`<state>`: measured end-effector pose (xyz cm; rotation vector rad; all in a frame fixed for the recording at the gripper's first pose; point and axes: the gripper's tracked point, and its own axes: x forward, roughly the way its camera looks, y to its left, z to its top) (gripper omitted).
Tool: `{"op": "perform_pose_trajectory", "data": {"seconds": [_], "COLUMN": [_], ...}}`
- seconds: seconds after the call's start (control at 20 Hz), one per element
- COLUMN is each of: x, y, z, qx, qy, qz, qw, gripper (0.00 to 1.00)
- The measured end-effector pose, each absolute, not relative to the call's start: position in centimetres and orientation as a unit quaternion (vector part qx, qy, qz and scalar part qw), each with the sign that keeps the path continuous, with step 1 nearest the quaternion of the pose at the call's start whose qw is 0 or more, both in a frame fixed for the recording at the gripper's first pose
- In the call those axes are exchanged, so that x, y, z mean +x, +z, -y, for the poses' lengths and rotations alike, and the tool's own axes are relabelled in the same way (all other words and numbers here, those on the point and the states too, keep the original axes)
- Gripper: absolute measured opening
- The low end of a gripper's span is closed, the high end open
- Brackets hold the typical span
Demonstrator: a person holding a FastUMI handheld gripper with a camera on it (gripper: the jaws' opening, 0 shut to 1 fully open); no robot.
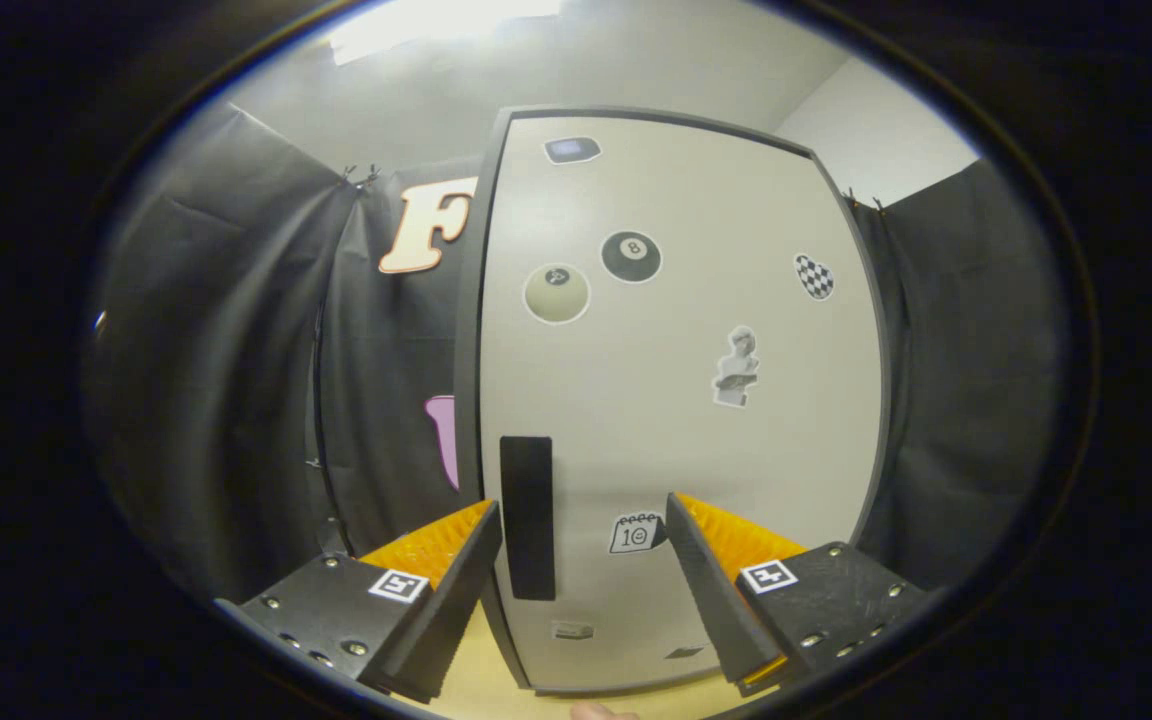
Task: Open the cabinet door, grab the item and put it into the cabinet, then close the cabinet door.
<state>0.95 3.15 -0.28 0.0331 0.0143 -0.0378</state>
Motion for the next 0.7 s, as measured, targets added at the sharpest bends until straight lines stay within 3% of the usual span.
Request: {"op": "perform_pose_trajectory", "data": {"seconds": [0.7], "x": [4.3], "y": [-1.4], "z": [-4.6], "qx": [0.034], "qy": [-0.012], "qz": [-0.026], "qw": [0.999], "gripper": [0.98]}}
